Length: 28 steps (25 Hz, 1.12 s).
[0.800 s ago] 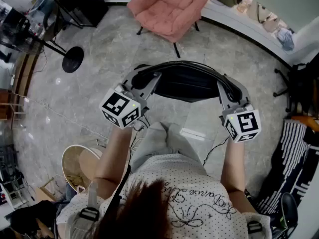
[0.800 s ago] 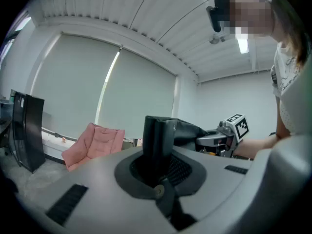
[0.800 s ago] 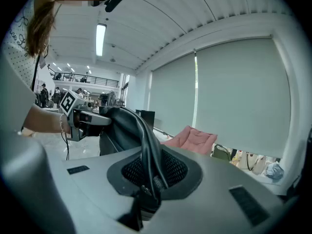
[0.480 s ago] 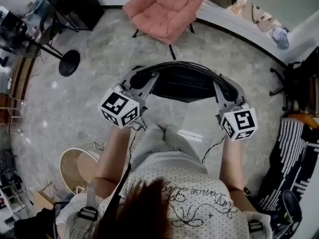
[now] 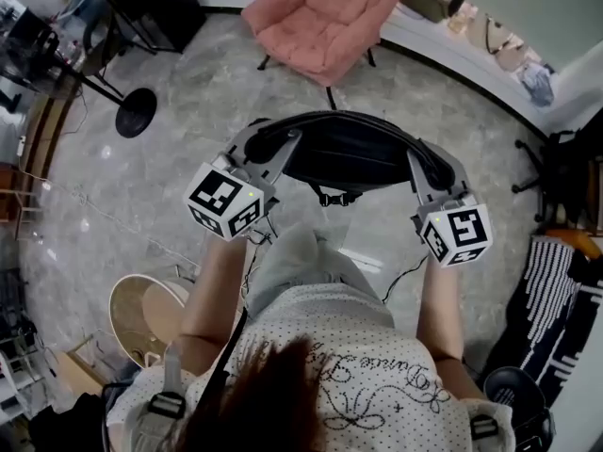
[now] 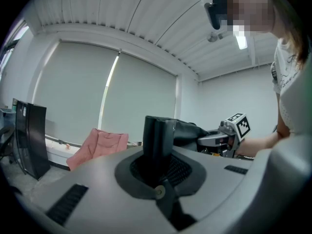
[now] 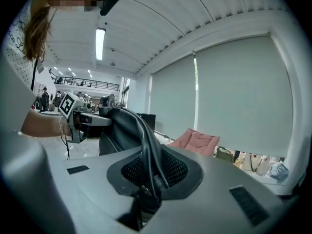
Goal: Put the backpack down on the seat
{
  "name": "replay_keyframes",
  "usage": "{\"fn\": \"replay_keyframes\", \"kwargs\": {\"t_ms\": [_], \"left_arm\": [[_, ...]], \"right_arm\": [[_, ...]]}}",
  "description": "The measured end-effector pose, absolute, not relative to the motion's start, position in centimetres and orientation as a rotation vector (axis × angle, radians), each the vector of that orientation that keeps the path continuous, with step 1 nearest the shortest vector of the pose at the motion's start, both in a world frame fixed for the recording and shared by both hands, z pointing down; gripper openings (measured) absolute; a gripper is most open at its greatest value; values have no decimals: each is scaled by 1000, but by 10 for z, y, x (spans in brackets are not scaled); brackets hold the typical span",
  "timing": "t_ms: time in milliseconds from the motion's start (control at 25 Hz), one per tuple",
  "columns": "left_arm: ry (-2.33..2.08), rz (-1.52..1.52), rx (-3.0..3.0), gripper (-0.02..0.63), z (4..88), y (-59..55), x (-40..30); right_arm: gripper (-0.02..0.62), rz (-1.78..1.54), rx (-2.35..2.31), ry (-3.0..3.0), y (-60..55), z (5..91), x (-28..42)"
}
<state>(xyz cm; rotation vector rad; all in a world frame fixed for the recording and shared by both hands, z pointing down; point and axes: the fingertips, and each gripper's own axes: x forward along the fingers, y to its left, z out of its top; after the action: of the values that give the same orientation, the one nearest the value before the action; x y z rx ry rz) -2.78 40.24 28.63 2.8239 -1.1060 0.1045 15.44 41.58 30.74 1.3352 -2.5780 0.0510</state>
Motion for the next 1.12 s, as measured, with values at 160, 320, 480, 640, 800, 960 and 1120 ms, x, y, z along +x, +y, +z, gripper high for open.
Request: {"fn": "replay_keyframes", "kwargs": {"t_ms": [160,320,480,640,800,960,1120], "left_arm": [[-1113,96,2819,20,287,385,-35],[-1097,86,2815,20,293,358,-36],[-1072,74,2822,20,295,308,-45],[-1037,56,2834,20,292,244,-64],[-996,26,2861,20,284,182,-85],[-963,12,2883,20,278,130,-96],[-944,12,2893,20,277,90,-106]], "right_arm": [[61,44,1330,-2588,399,307,147],[63,45,1345,-2576,372,311,147],[63,38,1376,-2564,326,311,138],[64,28,1403,-2551,265,306,118],[64,3,1448,-2541,205,296,98],[64,-3,1488,-2532,158,290,86],[64,-3,1510,-2517,122,289,75]]}}
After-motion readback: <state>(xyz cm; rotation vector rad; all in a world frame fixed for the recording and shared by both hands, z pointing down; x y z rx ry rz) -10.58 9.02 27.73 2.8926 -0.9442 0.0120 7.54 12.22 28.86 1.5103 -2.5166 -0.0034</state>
